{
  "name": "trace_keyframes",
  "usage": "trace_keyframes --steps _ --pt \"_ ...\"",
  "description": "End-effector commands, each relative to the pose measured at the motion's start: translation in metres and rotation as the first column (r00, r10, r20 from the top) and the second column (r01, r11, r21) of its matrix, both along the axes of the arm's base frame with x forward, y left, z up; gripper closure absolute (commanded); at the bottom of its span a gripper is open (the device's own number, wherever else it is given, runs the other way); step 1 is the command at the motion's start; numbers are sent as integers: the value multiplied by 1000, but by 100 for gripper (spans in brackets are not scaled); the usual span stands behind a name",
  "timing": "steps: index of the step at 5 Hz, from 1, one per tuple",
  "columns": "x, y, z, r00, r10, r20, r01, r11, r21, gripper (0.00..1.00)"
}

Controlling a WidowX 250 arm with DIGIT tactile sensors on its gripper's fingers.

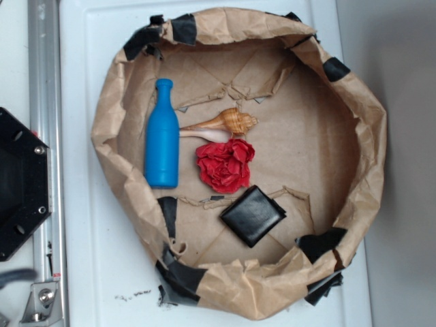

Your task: Grab the red paper.

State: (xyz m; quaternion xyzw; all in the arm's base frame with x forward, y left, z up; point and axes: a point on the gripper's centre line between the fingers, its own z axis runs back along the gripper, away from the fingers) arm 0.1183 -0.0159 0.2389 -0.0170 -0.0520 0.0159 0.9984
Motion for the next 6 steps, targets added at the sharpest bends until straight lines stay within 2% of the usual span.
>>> trace_keyframes --steps 1,2,3,4,5,6 --pt "107 33 -62 907 -417 63 415 909 42 0" --pt "158 53 -91 882 -448 149 456 890 -21 0" --pt "197 32 -120 843 -526 113 532 846 -27 0" --pt "184 -4 -157 735 -676 54 677 729 -97 0" --pt "159 -22 -175 629 -776 46 774 620 -127 0" --pt "133 -33 -173 545 -837 58 836 537 -110 0"
